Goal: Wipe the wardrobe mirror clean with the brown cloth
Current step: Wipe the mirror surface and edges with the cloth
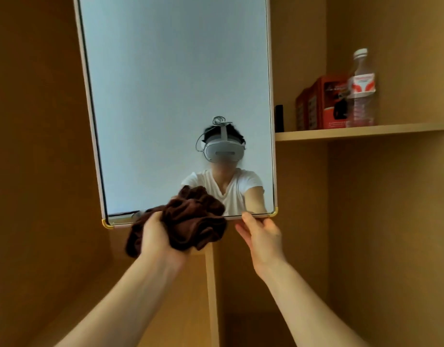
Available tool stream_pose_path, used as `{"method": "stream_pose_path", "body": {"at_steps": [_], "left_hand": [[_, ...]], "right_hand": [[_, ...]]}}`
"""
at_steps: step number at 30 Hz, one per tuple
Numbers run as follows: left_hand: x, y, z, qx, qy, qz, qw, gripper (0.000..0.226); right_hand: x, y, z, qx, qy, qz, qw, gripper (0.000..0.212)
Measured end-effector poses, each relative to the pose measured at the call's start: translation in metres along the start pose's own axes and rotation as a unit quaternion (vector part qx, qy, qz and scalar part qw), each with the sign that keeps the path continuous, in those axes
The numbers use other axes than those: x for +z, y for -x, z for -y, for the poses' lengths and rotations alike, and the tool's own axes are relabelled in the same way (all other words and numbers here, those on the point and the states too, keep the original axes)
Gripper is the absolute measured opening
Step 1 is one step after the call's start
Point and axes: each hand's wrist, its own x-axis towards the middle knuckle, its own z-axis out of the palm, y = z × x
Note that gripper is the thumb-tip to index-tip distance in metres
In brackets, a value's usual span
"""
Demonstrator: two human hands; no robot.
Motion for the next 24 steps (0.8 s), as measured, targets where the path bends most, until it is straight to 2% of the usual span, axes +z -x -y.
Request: {"method": "stream_pose_path", "body": {"at_steps": [3, 6, 16, 18, 21, 24], "left_hand": [[0.018, -0.001, 0.023, -0.022, -0.018, -0.056, 0.998, 0.034], [0.012, 0.004, 0.012, -0.036, -0.021, -0.057, 0.998, 0.033], [-0.059, 0.008, -0.075, 0.051, -0.056, -0.115, 0.99, 0.037], [-0.072, 0.013, -0.092, 0.061, -0.132, -0.169, 0.975, 0.036], [-0.08, 0.017, -0.121, 0.103, -0.275, -0.245, 0.924, 0.039], [-0.067, 0.016, -0.138, 0.137, -0.395, -0.214, 0.883, 0.045]], "right_hand": [[-0.001, -0.003, 0.0, 0.0, -0.004, 0.002, 1.0, 0.024], [-0.002, -0.005, 0.0, -0.01, -0.003, 0.003, 1.0, 0.024], [-0.005, -0.007, -0.001, -0.017, 0.017, 0.032, 0.999, 0.031], [-0.005, -0.007, -0.001, -0.018, 0.018, 0.032, 0.999, 0.031], [-0.005, -0.006, -0.001, -0.017, 0.016, 0.024, 0.999, 0.025], [-0.002, -0.005, -0.001, -0.017, 0.008, 0.013, 1.0, 0.022]]}}
